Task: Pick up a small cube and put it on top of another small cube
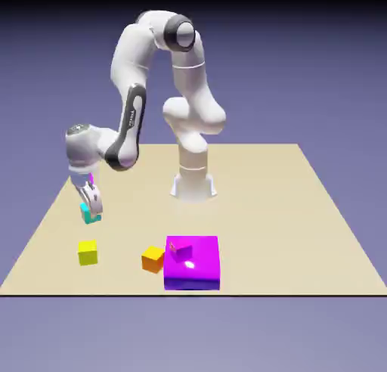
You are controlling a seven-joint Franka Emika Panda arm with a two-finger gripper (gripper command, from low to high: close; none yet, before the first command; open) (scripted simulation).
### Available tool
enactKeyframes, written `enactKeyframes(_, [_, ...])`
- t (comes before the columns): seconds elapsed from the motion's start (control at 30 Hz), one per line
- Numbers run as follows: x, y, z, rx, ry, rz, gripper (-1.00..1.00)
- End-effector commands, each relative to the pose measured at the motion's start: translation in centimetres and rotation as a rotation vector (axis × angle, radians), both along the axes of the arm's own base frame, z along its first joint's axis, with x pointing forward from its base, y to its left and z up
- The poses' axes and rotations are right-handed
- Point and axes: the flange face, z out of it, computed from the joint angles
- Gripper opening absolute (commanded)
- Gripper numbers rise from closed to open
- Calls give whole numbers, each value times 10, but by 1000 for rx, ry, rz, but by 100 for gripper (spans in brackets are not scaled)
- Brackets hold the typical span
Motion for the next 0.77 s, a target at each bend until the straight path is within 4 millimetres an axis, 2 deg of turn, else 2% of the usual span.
enactKeyframes(0.0, [7,0,2,1,0,48,-100])
enactKeyframes(0.4, [93,14,40,-5,-11,630,-100])
enactKeyframes(0.43, [93,14,40,-5,-11,630,-100])
enactKeyframes(0.6, [93,14,-30,-5,-10,630,-100])
enactKeyframes(0.63, [93,14,-30,-5,-10,630,100])
enactKeyframes(0.67, [93,14,-30,-5,-10,630,100])
enactKeyframes(0.73, [95,14,0,-6,-12,632,100])
